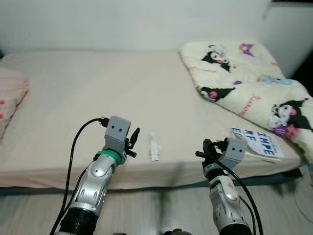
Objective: Clean up the room
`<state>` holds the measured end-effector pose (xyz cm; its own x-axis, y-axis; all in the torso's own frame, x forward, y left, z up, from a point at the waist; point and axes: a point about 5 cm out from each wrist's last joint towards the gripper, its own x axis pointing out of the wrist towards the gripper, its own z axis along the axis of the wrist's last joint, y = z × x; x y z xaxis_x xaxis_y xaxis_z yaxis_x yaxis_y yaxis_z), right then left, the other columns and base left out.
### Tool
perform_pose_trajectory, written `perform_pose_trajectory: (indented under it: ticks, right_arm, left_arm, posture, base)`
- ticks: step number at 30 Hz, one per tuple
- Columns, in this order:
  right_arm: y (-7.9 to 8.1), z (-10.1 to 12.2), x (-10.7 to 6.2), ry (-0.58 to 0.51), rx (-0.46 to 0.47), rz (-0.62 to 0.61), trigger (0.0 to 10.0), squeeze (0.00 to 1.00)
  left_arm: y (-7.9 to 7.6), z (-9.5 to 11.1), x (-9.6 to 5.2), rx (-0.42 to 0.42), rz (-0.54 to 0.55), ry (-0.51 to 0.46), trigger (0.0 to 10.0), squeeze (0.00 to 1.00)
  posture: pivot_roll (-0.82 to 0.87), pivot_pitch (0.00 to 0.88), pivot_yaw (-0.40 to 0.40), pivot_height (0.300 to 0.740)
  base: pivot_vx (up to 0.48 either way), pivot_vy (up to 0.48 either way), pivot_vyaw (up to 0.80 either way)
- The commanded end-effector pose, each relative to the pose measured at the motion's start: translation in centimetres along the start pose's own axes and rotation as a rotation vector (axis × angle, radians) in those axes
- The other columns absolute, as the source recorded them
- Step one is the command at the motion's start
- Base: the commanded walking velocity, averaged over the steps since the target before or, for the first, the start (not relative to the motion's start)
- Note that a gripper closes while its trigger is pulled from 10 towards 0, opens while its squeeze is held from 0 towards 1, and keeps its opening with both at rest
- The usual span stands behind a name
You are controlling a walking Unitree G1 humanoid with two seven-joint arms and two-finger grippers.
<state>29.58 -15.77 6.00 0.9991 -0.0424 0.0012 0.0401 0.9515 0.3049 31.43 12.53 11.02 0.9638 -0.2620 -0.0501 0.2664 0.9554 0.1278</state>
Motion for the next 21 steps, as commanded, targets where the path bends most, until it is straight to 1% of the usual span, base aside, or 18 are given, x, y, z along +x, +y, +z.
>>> perform_pose_trajectory:
  ticks: [1, 3, 5, 8, 15, 21]
  right_arm:
    - [-0.5, -0.2, -0.3, 0.010, -0.004, -0.015, 10.0, 0.00]
    - [-0.5, -0.3, -0.3, 0.011, -0.003, -0.013, 10.0, 0.00]
    - [-0.3, -0.6, -0.6, 0.020, 0.006, 0.002, 10.0, 0.00]
    - [-0.3, -0.6, -0.6, 0.023, 0.003, 0.005, 10.0, 0.00]
    - [-0.2, -0.7, -0.7, 0.026, -0.043, 0.016, 10.0, 0.00]
    - [-0.2, -0.7, -0.6, 0.026, -0.047, 0.016, 10.0, 0.00]
  left_arm:
    - [-0.3, -0.6, -0.3, 0.002, -0.004, 0.022, 10.0, 0.00]
    - [-0.3, -0.7, -0.3, 0.003, -0.004, 0.025, 10.0, 0.00]
    - [-0.3, -1.2, -0.6, 0.014, -0.001, 0.045, 10.0, 0.00]
    - [-0.3, -1.3, -0.6, 0.013, 0.000, 0.049, 10.0, 0.00]
    - [-0.2, -1.7, -0.5, 0.007, 0.024, 0.065, 10.0, 0.00]
    - [-0.1, -1.8, -0.4, 0.009, 0.032, 0.069, 10.0, 0.00]
  posture:
    - [-0.01, 0.037, 0.046, 0.740]
    - [-0.01, 0.037, 0.046, 0.740]
    - [0.00, 0.039, 0.045, 0.740]
    - [-0.01, 0.039, 0.044, 0.740]
    - [0.00, 0.039, 0.043, 0.740]
    - [-0.01, 0.039, 0.044, 0.740]
  base:
    - [0.000, 0.000, 0.00]
    - [0.000, 0.000, 0.00]
    - [0.000, 0.000, 0.00]
    - [0.000, 0.000, 0.00]
    - [0.000, 0.000, 0.00]
    - [0.000, 0.000, 0.00]
